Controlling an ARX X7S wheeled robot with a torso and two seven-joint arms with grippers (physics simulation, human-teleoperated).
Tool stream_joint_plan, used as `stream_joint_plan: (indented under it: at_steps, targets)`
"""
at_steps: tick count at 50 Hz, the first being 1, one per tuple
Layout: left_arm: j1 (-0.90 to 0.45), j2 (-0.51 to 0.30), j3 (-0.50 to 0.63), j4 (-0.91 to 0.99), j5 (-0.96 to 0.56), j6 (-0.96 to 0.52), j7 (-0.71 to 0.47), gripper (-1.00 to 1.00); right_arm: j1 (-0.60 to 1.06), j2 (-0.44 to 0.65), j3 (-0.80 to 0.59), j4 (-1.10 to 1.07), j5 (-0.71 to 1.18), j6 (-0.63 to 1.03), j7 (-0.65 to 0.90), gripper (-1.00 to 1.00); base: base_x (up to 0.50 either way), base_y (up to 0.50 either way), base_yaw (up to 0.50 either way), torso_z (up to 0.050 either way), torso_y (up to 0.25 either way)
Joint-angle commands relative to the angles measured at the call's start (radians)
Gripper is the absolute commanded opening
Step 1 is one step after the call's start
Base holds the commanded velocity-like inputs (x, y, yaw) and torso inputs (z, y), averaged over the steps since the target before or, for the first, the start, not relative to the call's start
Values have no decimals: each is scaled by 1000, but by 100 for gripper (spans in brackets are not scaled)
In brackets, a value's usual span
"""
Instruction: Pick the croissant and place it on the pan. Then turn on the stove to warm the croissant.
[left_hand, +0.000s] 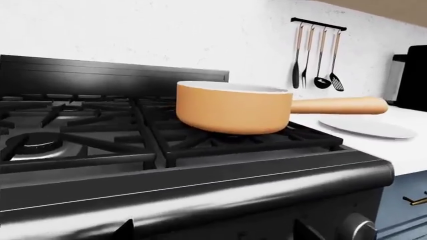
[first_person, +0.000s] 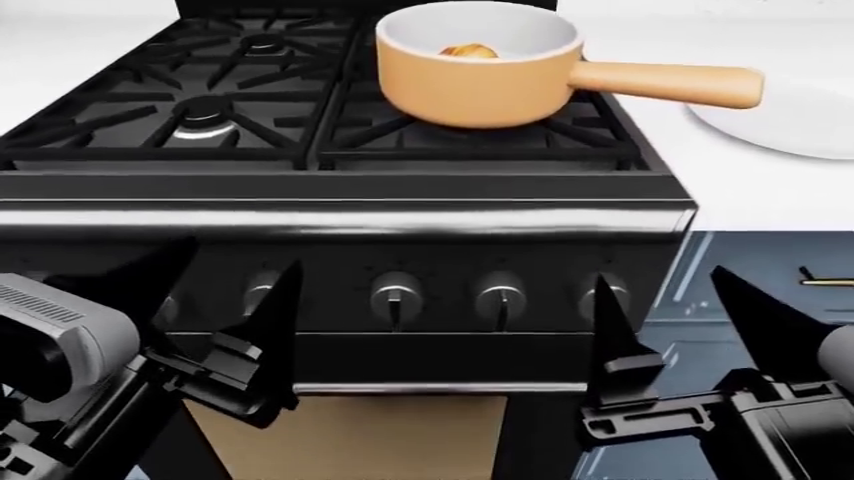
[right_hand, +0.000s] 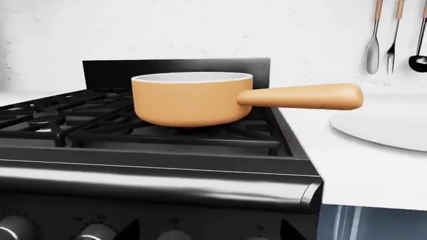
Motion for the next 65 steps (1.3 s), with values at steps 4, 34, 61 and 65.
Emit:
stream_joint_plan:
  at_steps: [4,34,61,65]
  targets:
    - [3,-5,5,0,0,3,-5,100,79,-7,-147,7,-51,-63,25,100,0,0,0,-50,0]
    - [-11,-15,16,5,-16,16,-18,100,125,-23,-208,7,-63,-82,43,100,0,0,0,-43,0]
    - [-19,8,58,-34,49,19,19,100,134,-39,-192,130,91,-142,-58,100,0,0,0,0,0]
    - [-13,10,60,-38,62,22,29,100,134,-49,-187,150,119,-147,-80,100,0,0,0,0,0]
